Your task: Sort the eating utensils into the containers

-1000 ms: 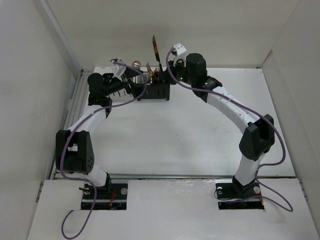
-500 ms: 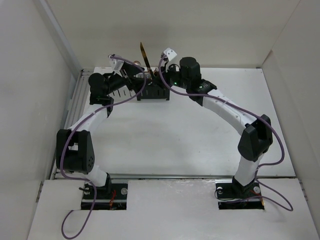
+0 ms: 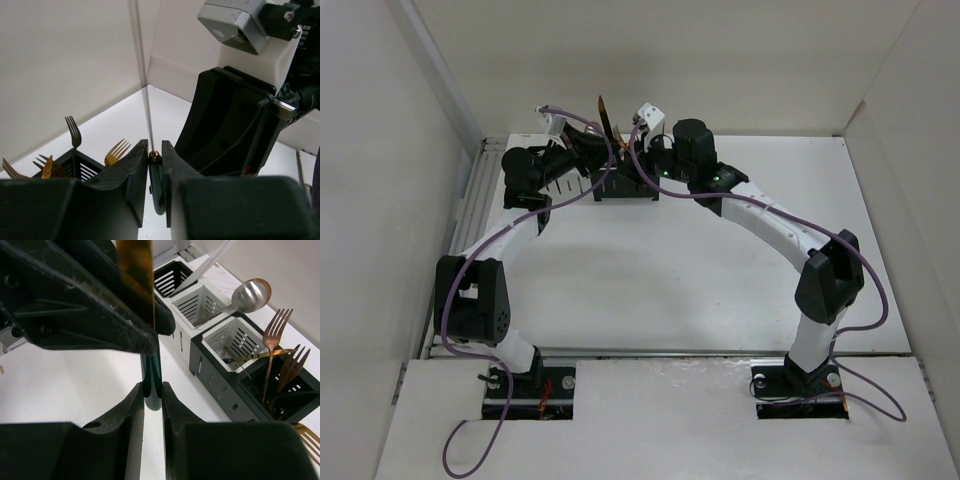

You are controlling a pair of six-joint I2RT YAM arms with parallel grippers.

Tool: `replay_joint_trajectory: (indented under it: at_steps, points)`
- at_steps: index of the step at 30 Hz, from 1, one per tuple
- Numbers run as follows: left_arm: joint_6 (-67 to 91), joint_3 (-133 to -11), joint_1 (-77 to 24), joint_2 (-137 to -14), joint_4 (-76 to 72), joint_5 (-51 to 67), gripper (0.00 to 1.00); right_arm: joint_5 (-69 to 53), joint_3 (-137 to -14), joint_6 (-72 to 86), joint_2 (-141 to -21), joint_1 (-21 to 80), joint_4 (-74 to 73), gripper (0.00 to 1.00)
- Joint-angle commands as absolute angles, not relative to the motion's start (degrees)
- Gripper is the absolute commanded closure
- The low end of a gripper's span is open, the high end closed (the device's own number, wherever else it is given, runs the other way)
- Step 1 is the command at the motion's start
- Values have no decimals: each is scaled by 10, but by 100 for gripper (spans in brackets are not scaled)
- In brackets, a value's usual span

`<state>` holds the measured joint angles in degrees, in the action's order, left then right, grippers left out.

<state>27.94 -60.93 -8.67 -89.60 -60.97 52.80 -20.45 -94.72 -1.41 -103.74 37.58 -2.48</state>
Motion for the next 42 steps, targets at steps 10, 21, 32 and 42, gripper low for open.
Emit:
replay_joint_trajectory:
  at_steps: [10,21,32,42]
  points:
    - [249,-622,-90,-890,-631,522,100,-214,-949,-24,-1012,380,30,100]
    - [97,-643,-95,-920,-645,437,100,-251,-1072,9,-1114,344,30,37]
    - [-9,-671,-100,-1000,-696,344,100,-251,-1131,23,-1172,297,36,16]
    - [-37,-719,-100,-1107,-718,324,100,-186,-1045,28,-1090,238,36,11]
